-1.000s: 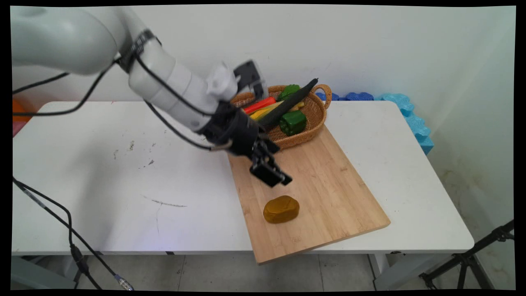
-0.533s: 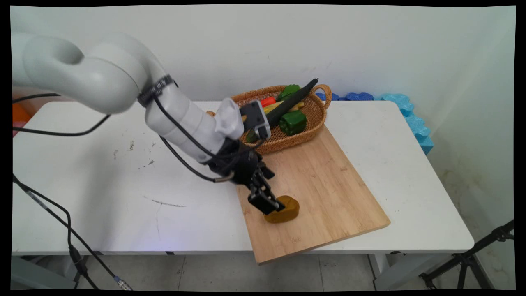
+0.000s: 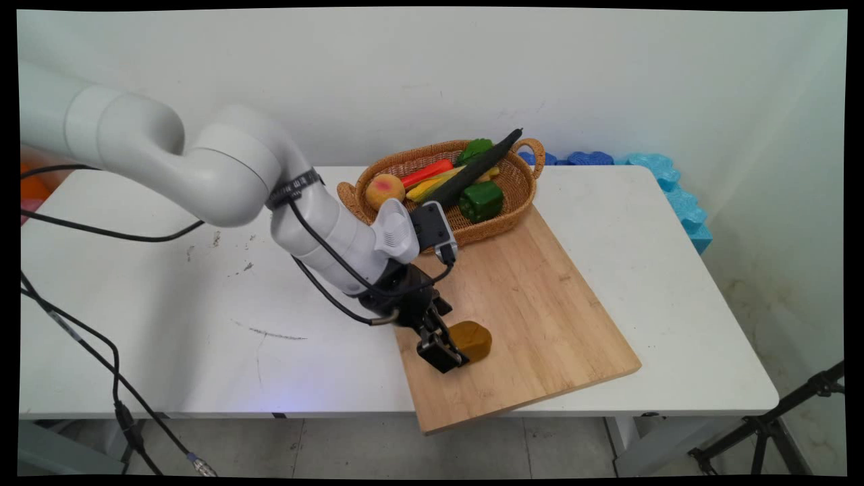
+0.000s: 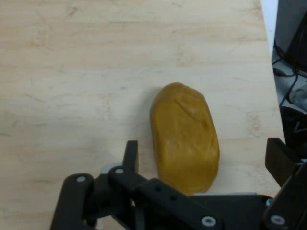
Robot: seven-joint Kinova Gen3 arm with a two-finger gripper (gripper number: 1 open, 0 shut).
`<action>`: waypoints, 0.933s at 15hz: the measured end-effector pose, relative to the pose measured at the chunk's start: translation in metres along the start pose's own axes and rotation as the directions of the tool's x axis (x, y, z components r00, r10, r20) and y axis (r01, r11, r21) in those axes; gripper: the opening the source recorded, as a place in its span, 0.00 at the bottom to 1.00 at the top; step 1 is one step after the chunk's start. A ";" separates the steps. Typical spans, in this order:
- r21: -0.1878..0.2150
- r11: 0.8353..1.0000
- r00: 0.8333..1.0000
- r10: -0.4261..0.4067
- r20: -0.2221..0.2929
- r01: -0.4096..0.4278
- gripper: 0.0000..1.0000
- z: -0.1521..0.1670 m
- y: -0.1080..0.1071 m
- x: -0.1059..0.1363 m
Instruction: Pick up the potato from the cutting board, then place the picked object in the vegetable basket
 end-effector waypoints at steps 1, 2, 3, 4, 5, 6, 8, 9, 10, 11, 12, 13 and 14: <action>0.000 1.000 1.000 -0.002 0.003 0.002 1.00 0.004 0.000 0.000; 0.000 1.000 1.000 -0.004 0.006 0.004 1.00 0.007 0.000 -0.001; 0.001 1.000 1.000 -0.006 0.008 0.006 1.00 0.011 0.000 -0.001; 0.002 1.000 1.000 -0.006 0.009 0.006 1.00 0.014 0.000 -0.001; 0.003 1.000 1.000 -0.005 0.009 0.005 1.00 0.017 0.000 -0.002; 0.002 1.000 1.000 -0.002 0.007 0.002 0.00 0.019 -0.001 -0.001; -0.003 1.000 1.000 0.007 0.001 -0.007 0.00 0.023 0.000 -0.001; -0.006 1.000 1.000 0.014 -0.001 -0.014 0.00 0.025 0.000 0.000; -0.008 1.000 1.000 0.028 -0.002 -0.028 0.00 0.026 0.000 0.000; -0.009 0.999 0.999 0.041 -0.003 -0.041 0.00 0.026 -0.001 0.000; -0.012 0.998 0.998 0.056 -0.007 -0.056 0.00 0.024 -0.001 0.001; -0.015 0.997 0.997 0.070 -0.014 -0.070 0.00 0.020 -0.001 0.003; -0.017 0.996 0.996 0.082 -0.022 -0.082 0.00 0.015 -0.002 0.005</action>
